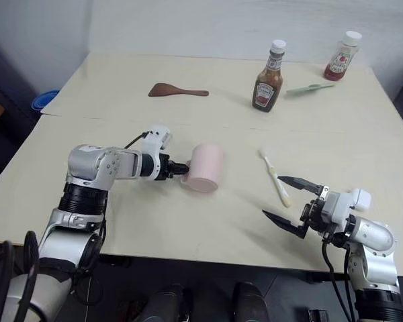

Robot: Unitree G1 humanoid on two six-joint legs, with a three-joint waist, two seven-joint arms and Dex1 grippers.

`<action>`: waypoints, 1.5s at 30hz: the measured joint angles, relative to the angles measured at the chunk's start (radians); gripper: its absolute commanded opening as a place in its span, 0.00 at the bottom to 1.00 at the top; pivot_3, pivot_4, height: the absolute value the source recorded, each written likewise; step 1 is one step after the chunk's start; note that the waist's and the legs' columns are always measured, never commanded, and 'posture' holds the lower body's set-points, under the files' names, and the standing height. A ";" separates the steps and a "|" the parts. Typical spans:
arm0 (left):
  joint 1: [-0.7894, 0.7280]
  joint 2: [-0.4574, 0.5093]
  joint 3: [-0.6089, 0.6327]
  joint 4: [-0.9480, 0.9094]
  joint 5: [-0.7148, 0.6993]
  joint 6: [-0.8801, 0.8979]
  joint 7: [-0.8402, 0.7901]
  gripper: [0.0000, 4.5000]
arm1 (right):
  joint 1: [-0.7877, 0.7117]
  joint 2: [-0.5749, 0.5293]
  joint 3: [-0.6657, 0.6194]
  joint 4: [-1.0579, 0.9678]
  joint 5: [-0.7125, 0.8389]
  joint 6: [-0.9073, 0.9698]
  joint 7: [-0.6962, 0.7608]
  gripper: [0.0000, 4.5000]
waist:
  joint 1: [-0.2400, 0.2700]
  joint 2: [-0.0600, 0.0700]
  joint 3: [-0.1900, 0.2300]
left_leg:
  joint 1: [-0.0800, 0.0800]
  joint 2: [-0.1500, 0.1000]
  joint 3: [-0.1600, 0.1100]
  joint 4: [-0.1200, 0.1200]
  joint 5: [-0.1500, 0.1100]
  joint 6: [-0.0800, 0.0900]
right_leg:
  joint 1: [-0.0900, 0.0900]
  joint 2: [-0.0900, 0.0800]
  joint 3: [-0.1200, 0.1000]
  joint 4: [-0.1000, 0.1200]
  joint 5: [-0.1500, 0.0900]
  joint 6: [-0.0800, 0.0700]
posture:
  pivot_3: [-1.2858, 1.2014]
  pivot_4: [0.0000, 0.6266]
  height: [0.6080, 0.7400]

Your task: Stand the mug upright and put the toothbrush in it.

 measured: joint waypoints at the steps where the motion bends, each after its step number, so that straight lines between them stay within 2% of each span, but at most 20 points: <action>1: 0.000 -0.006 0.001 0.003 0.000 -0.001 -0.006 0.21 | 0.000 0.001 0.000 0.002 -0.001 -0.001 -0.003 1.00 | 0.000 0.000 0.000 | 0.000 0.000 0.000 0.000 0.000 0.000 | 0.000 0.000 0.000 0.000 0.000 0.000 | 0.52 0.24 1.00; 4: 0.005 -0.041 0.048 0.024 -0.005 0.014 -0.011 0.01 | -0.001 0.001 0.000 0.004 -0.003 -0.011 -0.008 1.00 | -0.001 0.000 0.000 | 0.000 0.000 0.000 0.000 0.000 0.000 | 0.000 0.000 0.000 0.000 0.000 0.000 | 0.52 0.24 1.00; 8: 0.066 -0.077 0.165 0.022 -0.033 -0.035 -0.020 0.00 | -0.007 0.001 0.000 0.008 -0.008 -0.016 -0.010 1.00 | -0.005 0.000 0.000 | 0.000 0.001 0.000 0.000 0.000 0.000 | 0.000 0.000 0.000 0.000 0.000 0.000 | 0.52 0.24 1.00; 13: 0.241 -0.080 0.172 -0.077 0.052 -0.536 -0.056 0.00 | -0.006 0.001 -0.003 0.012 -0.008 -0.016 -0.011 1.00 | -0.007 -0.001 0.001 | -0.001 0.001 0.000 0.000 0.001 0.000 | -0.002 0.001 0.000 0.000 0.000 0.000 | 0.52 0.24 1.00; 15: 0.295 -0.104 0.165 -0.075 0.145 -0.874 -0.037 0.00 | -0.007 0.001 -0.005 0.013 -0.009 -0.016 -0.013 1.00 | -0.005 -0.001 0.000 | -0.001 0.001 0.001 0.000 0.000 0.000 | -0.002 -0.001 0.000 0.000 0.000 0.000 | 0.52 0.24 1.00; 16: 0.331 -0.116 0.156 -0.061 0.200 -1.094 -0.029 0.00 | -0.007 0.001 -0.005 0.013 -0.009 -0.016 -0.017 1.00 | -0.004 -0.001 0.001 | -0.002 0.001 0.001 0.000 0.000 0.000 | -0.002 -0.001 0.000 -0.001 0.000 0.001 | 0.52 0.24 1.00; 20: 0.377 -0.150 0.109 0.101 0.344 -1.551 0.019 0.00 | -0.015 0.005 0.000 0.014 -0.022 -0.016 -0.035 1.00 | 0.003 -0.001 0.000 | -0.002 -0.001 0.002 0.000 0.000 0.002 | -0.001 -0.003 -0.001 -0.002 0.001 0.002 | 0.52 0.24 1.00; 23: 0.408 -0.169 0.088 0.234 0.407 -1.718 0.066 0.16 | -0.019 0.021 0.013 0.008 -0.032 -0.016 -0.056 1.00 | -0.002 -0.001 0.001 | -0.002 0.000 0.003 0.000 0.000 0.003 | -0.002 -0.003 -0.001 -0.002 0.002 0.003 | 0.52 0.24 1.00; 29: 0.461 -0.172 0.088 0.226 0.402 -1.790 0.059 0.57 | -0.036 0.032 0.033 0.005 -0.044 -0.016 -0.087 1.00 | -0.005 0.000 0.000 | -0.001 0.002 0.003 0.000 -0.001 0.004 | -0.002 -0.003 -0.001 -0.001 0.002 0.003 | 0.52 0.24 1.00; 32: 0.513 -0.148 0.089 0.162 0.378 -1.766 0.021 0.78 | -0.040 0.033 0.036 0.006 -0.045 -0.016 -0.090 1.00 | -0.009 0.000 0.000 | -0.001 0.002 0.003 0.000 -0.001 0.004 | -0.002 -0.003 -0.002 -0.001 0.002 0.003 | 0.52 0.24 1.00; 36: 0.558 -0.106 0.095 0.109 0.351 -1.702 -0.013 1.00 | -0.045 0.034 0.040 0.007 -0.045 -0.015 -0.090 1.00 | -0.009 0.000 0.000 | -0.001 0.002 0.003 0.000 -0.001 0.004 | -0.002 -0.003 -0.002 -0.001 0.002 0.003 | 0.52 0.24 1.00; 39: 0.607 -0.055 0.101 0.036 0.322 -1.609 -0.058 1.00 | -0.047 0.033 0.044 0.007 -0.043 0.000 -0.086 1.00 | -0.008 0.000 0.000 | -0.001 0.002 0.003 0.000 -0.001 0.004 | -0.002 -0.003 -0.002 -0.001 0.002 0.003 | 0.52 0.24 1.00; 41: 0.684 0.035 0.106 -0.072 0.269 -1.499 -0.138 1.00 | -0.025 0.005 0.053 -0.006 -0.016 0.064 -0.072 1.00 | -0.011 0.000 0.000 | -0.001 0.003 0.003 -0.001 -0.001 0.004 | -0.002 -0.003 -0.002 -0.001 0.001 0.002 | 0.52 0.24 1.00; 45: 0.884 0.230 0.218 -0.281 0.109 -1.307 -0.300 1.00 | 0.072 -0.065 -0.037 0.014 0.003 0.098 -0.064 1.00 | -0.018 0.000 0.000 | -0.002 0.004 0.003 -0.001 -0.002 0.004 | -0.002 -0.004 -0.002 -0.002 0.001 0.002 | 0.52 0.24 1.00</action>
